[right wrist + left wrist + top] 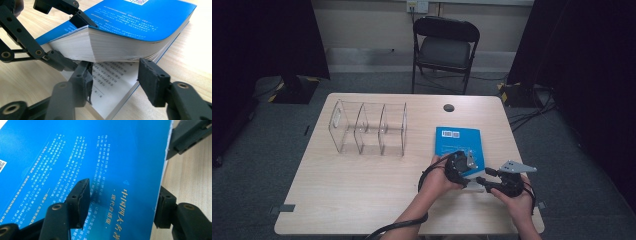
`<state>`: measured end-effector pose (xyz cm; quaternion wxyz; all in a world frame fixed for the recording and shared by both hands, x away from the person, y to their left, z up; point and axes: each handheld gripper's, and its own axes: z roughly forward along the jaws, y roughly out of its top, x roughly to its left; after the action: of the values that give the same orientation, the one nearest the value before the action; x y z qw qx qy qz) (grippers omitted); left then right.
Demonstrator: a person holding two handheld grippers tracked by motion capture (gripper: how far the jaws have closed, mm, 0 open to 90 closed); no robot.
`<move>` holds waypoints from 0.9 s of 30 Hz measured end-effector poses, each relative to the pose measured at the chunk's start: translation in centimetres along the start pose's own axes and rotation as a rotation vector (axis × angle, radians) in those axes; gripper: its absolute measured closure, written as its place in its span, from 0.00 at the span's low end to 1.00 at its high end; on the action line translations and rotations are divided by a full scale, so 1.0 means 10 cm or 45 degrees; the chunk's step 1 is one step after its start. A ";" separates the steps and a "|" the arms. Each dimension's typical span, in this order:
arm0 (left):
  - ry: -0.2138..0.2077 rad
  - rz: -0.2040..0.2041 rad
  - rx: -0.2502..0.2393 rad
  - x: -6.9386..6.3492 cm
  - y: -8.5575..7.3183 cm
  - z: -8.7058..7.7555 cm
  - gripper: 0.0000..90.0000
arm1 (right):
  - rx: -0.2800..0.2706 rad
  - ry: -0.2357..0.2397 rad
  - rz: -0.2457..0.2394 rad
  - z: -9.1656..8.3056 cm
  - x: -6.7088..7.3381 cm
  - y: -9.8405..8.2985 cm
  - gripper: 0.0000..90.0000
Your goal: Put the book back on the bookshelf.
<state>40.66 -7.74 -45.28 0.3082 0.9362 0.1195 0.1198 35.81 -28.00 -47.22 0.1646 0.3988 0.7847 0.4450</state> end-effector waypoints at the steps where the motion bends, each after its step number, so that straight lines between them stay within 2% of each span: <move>1: -0.003 0.003 0.006 0.00 0.00 0.00 0.46 | 0.000 0.000 0.000 0.00 0.00 0.00 0.48; 2: -0.009 -0.003 0.011 0.00 0.01 -0.01 0.47 | -0.003 0.015 0.024 0.01 -0.02 -0.01 0.48; 5: -0.010 -0.004 0.016 0.00 0.02 -0.01 0.49 | 0.002 0.011 0.031 0.00 -0.02 -0.02 0.47; 7: -0.019 -0.004 0.017 0.00 0.02 -0.02 0.50 | 0.038 -0.004 0.028 0.01 -0.03 -0.03 0.43; 8: -0.021 -0.004 0.013 0.00 0.02 -0.04 0.57 | 0.060 0.002 0.040 0.03 -0.05 -0.05 0.40; 11: -0.034 -0.005 0.006 0.02 0.02 -0.05 0.59 | 0.081 0.013 0.043 0.04 -0.08 -0.07 0.37; 13: -0.045 -0.023 0.014 0.03 0.03 -0.08 0.65 | 0.093 0.012 0.047 0.03 -0.08 -0.08 0.37; 14: -0.043 -0.041 -0.001 0.03 0.03 -0.07 0.65 | 0.093 0.018 0.045 0.03 -0.09 -0.09 0.36; 16: -0.049 -0.005 0.031 0.04 0.05 -0.09 0.67 | 0.098 0.022 0.037 0.02 -0.10 -0.10 0.32; 21: -0.056 -0.042 0.061 0.05 0.09 -0.12 0.71 | 0.157 0.047 0.036 0.04 -0.13 -0.15 0.25; 23: -0.064 -0.054 0.067 0.06 0.09 -0.13 0.72 | 0.156 0.061 0.034 0.03 -0.13 -0.17 0.24; 26: -0.077 -0.070 0.080 0.08 0.11 -0.14 0.73 | 0.201 0.053 0.010 0.04 -0.14 -0.20 0.24; 27: -0.081 -0.060 0.102 0.09 0.12 -0.15 0.74 | 0.218 0.048 0.003 0.05 -0.14 -0.21 0.23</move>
<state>41.22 -7.57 -43.24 0.2770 0.9480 0.1365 0.0778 36.01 -29.42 -49.37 0.1147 0.4038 0.8224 0.3839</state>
